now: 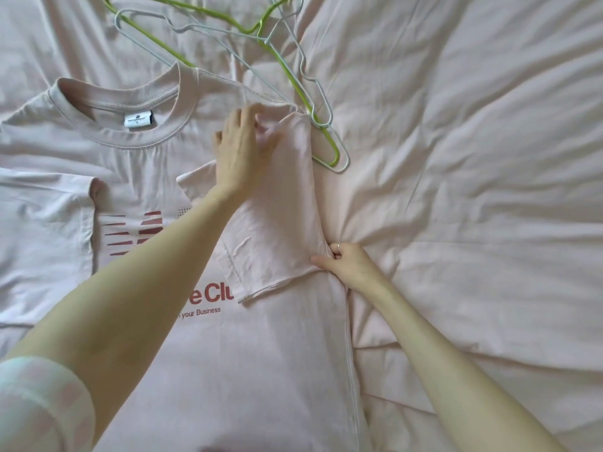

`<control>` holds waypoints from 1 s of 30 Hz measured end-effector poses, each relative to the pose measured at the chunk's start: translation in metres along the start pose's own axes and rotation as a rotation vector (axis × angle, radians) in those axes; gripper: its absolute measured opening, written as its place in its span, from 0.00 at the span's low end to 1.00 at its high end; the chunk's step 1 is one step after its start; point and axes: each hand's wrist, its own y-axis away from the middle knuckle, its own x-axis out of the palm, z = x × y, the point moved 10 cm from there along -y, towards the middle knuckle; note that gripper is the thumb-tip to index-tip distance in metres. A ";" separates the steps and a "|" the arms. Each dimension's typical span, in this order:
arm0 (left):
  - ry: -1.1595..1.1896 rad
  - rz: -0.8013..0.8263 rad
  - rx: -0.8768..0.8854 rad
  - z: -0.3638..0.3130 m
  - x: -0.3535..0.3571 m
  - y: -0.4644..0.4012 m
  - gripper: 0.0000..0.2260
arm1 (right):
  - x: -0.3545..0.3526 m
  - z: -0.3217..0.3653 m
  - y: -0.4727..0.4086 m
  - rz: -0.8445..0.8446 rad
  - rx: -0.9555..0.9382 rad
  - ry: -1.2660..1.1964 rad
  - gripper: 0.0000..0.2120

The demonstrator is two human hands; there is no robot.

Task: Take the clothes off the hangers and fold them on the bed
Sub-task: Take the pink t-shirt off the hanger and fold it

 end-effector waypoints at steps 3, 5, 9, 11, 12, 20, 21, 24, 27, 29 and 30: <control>-0.265 -0.017 0.059 0.023 -0.018 0.024 0.23 | -0.026 0.030 0.022 -0.408 -0.056 0.246 0.11; -0.310 -0.012 -0.043 0.054 -0.029 0.040 0.24 | -0.030 0.081 0.051 -0.760 -0.345 0.394 0.14; -0.335 0.024 -0.175 0.093 -0.047 0.071 0.25 | 0.022 0.116 0.035 -0.643 -0.577 0.689 0.21; -0.305 0.048 -0.181 0.099 -0.053 0.090 0.26 | 0.038 0.111 0.026 -0.569 -0.548 0.785 0.22; -0.283 0.071 -0.170 0.100 -0.052 0.100 0.27 | 0.042 0.107 0.026 -0.563 -0.533 0.822 0.22; -0.328 0.232 -0.114 0.113 -0.039 0.212 0.22 | 0.072 0.051 0.068 -0.464 -0.498 1.026 0.26; -0.311 0.244 -0.101 0.113 -0.040 0.226 0.22 | 0.073 0.042 0.075 -0.467 -0.481 1.002 0.26; -0.279 0.219 -0.072 0.116 -0.049 0.260 0.21 | 0.066 0.011 0.095 -0.521 -0.406 0.783 0.23; -0.271 0.212 -0.066 0.129 -0.063 0.300 0.18 | 0.066 -0.032 0.123 -0.554 -0.296 0.446 0.26; -0.260 0.156 -0.039 0.138 -0.080 0.318 0.16 | 0.055 -0.068 0.144 -0.674 -0.124 0.203 0.26; -0.269 0.128 -0.027 0.145 -0.090 0.330 0.16 | 0.056 -0.089 0.157 -0.718 -0.031 0.115 0.25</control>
